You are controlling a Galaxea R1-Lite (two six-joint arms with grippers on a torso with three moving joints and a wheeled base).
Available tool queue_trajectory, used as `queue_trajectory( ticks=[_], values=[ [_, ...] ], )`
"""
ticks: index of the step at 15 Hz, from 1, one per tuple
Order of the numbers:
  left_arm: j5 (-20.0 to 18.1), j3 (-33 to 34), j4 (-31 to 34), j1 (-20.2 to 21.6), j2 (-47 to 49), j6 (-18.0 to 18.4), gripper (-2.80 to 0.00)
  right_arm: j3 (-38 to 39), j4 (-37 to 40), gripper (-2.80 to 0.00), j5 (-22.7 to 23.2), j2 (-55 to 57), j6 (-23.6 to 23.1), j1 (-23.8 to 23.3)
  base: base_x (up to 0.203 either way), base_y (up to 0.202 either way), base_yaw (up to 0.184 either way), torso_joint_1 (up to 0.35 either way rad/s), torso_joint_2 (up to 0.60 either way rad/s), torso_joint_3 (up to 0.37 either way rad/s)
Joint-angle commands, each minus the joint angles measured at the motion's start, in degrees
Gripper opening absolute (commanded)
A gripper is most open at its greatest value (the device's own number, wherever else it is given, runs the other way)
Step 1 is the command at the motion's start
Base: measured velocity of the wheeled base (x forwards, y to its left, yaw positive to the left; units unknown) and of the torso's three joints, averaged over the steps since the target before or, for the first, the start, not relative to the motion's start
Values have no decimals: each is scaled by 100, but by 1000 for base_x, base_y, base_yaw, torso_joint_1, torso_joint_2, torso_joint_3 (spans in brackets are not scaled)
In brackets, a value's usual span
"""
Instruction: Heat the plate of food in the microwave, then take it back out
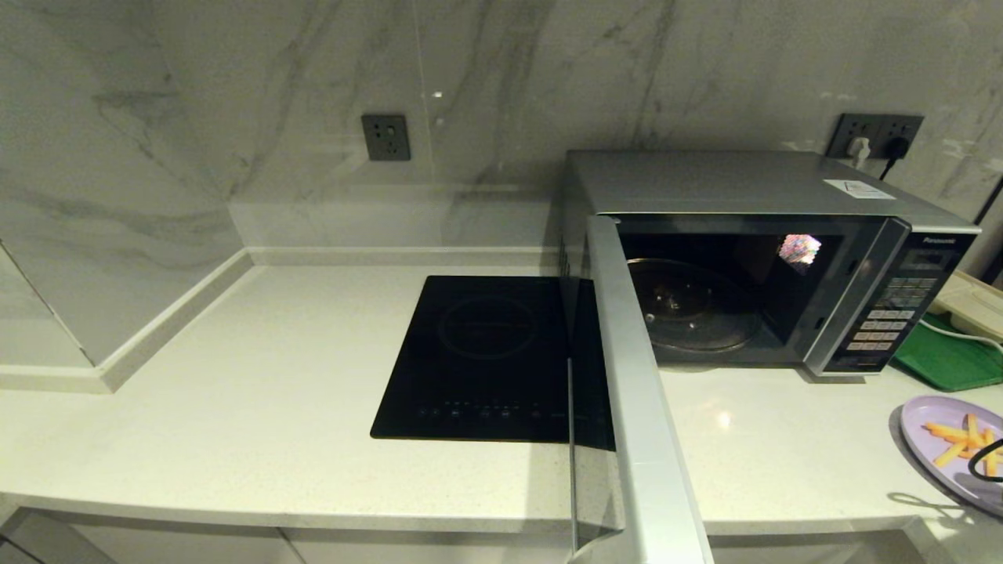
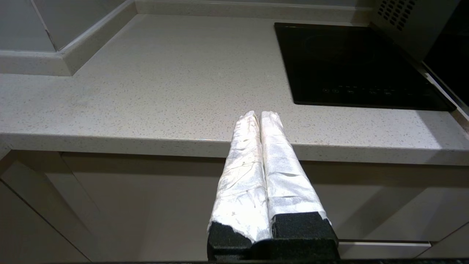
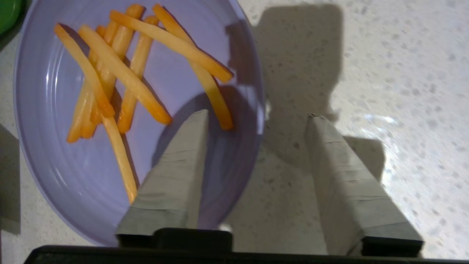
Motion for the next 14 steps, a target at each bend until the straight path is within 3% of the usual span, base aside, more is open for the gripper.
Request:
queue_trajectory(
  ticks=[1, 4, 6, 7, 11, 14],
  values=[
    [2, 1, -5, 1, 0, 0, -280, 265, -20, 0, 34, -608, -84, 4, 0, 0, 0, 0, 0, 0],
    [2, 1, -5, 1, 0, -7, -280, 457, 212, 0, 453, -1658, -418, 11, 0, 0, 0, 0, 0, 0],
    [2, 1, -5, 1, 0, -5, -280, 454, 881, 0, 876, -2473, -680, 47, 0, 0, 0, 0, 0, 0],
    [2, 1, -5, 1, 0, -8, -280, 434, 1349, -280, 1197, -2917, -833, 65, 0, 0, 0, 0, 0, 0],
    [2, 1, -5, 1, 0, -4, -280, 42, 3888, -280, 2225, -4613, -1475, 135, 0, 0, 0, 0, 0, 0],
    [2, 1, -5, 1, 0, 1, -280, -729, 5860, -280, 2776, -5649, -1945, 385, 0, 0, 0, 0, 0, 0]
  ],
)
